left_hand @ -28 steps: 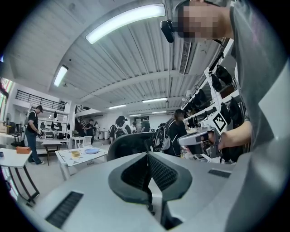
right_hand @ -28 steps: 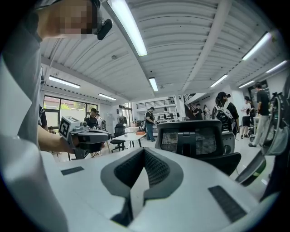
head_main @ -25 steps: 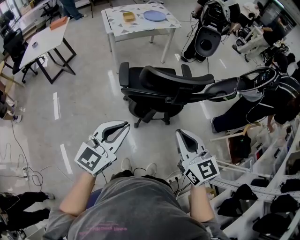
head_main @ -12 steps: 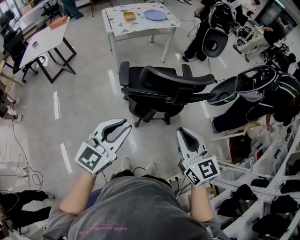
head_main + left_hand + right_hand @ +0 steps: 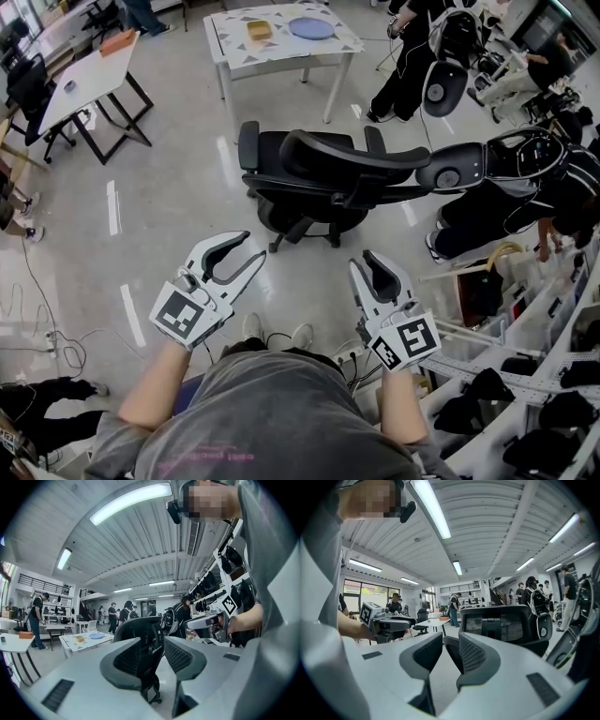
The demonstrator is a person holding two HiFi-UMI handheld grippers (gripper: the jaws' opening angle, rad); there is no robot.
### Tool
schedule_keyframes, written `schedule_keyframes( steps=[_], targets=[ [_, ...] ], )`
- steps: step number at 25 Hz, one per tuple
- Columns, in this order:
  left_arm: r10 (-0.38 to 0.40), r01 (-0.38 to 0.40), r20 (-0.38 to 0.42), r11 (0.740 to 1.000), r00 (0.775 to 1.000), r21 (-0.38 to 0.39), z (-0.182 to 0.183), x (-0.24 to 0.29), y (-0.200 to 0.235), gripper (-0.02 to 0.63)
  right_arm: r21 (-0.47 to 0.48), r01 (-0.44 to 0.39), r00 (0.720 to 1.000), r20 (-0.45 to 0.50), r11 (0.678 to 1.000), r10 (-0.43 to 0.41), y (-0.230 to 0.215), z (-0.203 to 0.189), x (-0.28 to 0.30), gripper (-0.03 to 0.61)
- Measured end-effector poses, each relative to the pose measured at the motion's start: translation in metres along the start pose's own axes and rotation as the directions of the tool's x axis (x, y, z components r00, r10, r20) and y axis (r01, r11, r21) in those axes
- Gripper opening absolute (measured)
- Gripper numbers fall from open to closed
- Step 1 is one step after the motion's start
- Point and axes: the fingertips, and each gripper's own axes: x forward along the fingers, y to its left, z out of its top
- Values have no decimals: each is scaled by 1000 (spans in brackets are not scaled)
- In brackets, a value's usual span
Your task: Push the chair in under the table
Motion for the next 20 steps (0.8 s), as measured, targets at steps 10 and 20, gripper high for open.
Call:
schedule_keyframes(
  steps=[10,20],
  targets=[
    [20,-20,-6,1000,1000,-2,0,6,2,202,14,-8,1000,-7,1000,8,-5,-4,3,143],
    [40,-40,-13,999,999,6,2,16,-1,225,13,-11,1000,5,1000,11,-21,-2,0,169]
  ],
)
